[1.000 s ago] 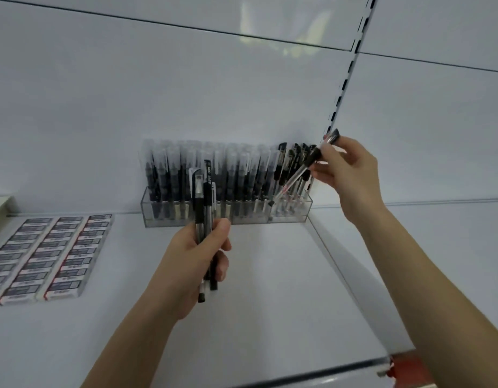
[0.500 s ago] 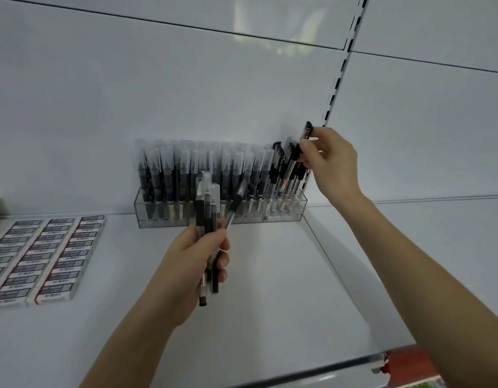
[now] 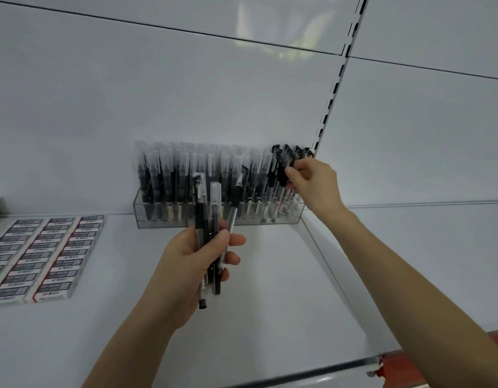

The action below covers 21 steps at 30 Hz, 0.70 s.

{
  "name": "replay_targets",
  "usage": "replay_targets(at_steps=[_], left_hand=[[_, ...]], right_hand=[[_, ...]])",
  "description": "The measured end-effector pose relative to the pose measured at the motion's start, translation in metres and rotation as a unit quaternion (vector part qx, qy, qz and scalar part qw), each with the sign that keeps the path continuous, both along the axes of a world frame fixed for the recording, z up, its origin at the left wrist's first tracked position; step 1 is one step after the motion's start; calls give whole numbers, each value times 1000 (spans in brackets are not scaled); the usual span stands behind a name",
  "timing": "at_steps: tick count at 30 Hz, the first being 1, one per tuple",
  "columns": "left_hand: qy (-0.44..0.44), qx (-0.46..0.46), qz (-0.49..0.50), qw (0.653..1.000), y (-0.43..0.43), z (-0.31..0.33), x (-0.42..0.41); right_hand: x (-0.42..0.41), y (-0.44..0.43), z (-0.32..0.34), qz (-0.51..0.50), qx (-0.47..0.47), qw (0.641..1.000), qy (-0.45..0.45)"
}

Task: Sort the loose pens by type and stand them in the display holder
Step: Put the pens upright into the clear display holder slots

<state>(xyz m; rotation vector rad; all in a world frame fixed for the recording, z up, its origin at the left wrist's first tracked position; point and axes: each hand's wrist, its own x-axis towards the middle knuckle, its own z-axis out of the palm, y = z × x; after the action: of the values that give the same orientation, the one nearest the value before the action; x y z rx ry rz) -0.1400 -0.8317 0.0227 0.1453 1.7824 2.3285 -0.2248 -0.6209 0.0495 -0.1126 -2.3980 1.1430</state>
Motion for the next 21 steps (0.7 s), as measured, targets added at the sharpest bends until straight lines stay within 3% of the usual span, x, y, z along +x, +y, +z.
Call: replay_targets(at_steps=[3,5,8,13,18,21], left_hand=[[16,-1,-7,1000,2,2,1],[29,-6,-10,1000,5,3,1],[45,-16,-22,999,14,5,2],[57,-33,-43,997,26,6,2],[-2,3,-16,1000,23,6,-1],[-25,13,13,1000,15,4,-4]], right_hand=[[12,2,5,-23,-33,999,19],[28,-4,8,8,-135,990,40],[48,-19,15,108,-270,957,-13],[57,-28,19,148,-307,939,-41],[49,-1,33,73,-392,916,28],[39,23,37,-17,-321,942,98]])
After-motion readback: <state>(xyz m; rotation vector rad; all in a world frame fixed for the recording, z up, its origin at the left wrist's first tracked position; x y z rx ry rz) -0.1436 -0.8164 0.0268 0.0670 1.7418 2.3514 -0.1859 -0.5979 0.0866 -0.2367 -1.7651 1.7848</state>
